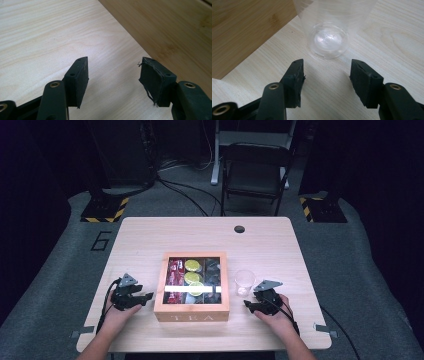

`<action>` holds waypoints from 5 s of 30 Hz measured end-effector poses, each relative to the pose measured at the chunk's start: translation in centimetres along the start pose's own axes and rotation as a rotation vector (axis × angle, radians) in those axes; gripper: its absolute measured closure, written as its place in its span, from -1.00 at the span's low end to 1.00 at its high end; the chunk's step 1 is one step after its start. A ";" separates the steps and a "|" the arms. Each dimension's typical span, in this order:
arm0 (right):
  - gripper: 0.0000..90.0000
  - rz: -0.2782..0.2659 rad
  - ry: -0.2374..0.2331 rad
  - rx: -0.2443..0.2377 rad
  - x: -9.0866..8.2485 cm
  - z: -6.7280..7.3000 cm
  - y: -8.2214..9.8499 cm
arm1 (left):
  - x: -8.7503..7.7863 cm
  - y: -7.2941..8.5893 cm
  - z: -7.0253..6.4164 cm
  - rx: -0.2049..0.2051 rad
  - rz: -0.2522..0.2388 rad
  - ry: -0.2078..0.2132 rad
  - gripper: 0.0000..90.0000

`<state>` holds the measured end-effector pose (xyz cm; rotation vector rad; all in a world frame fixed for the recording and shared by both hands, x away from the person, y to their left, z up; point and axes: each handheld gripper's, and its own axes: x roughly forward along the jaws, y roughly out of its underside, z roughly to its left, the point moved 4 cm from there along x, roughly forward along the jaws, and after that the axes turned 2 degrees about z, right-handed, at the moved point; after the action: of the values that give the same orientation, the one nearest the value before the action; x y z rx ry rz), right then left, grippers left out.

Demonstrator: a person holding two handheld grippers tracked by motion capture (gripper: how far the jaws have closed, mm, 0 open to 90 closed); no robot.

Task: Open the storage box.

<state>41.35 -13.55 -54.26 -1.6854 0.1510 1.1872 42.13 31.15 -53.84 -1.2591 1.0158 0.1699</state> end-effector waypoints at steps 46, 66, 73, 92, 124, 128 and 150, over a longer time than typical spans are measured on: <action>-0.12 -0.078 -0.030 0.019 -3.6 0.9 -2.0 | -3.6 -1.9 -2.1 0.008 -0.047 0.035 -0.21; 0.28 -0.112 -0.007 -0.021 -6.0 2.0 -3.7 | -5.2 -2.5 -2.6 -0.001 -0.096 0.081 0.19; 0.41 -0.150 -0.058 -0.029 -6.7 3.6 -4.0 | -5.6 -2.5 -2.7 0.000 -0.098 0.103 0.24; 0.40 -0.157 -0.123 -0.126 -7.3 7.3 -3.3 | -6.6 -3.2 -3.5 0.037 -0.133 0.101 0.01; 0.86 -0.079 -0.205 -0.191 -5.2 8.8 -1.6 | -6.6 -3.1 -3.6 0.072 -0.160 0.134 0.30; 0.91 -0.085 -0.212 -0.193 -5.2 8.8 -1.7 | -6.6 -3.0 -3.7 0.071 -0.159 0.143 0.35; 0.91 -0.149 -0.275 -0.137 -6.3 8.4 -3.3 | -7.5 -2.0 -4.3 0.093 -0.151 0.151 0.38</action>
<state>34.82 -8.10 -47.23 -1.6001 -0.2267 1.3251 36.73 29.82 -46.93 -1.2727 1.0409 -0.0897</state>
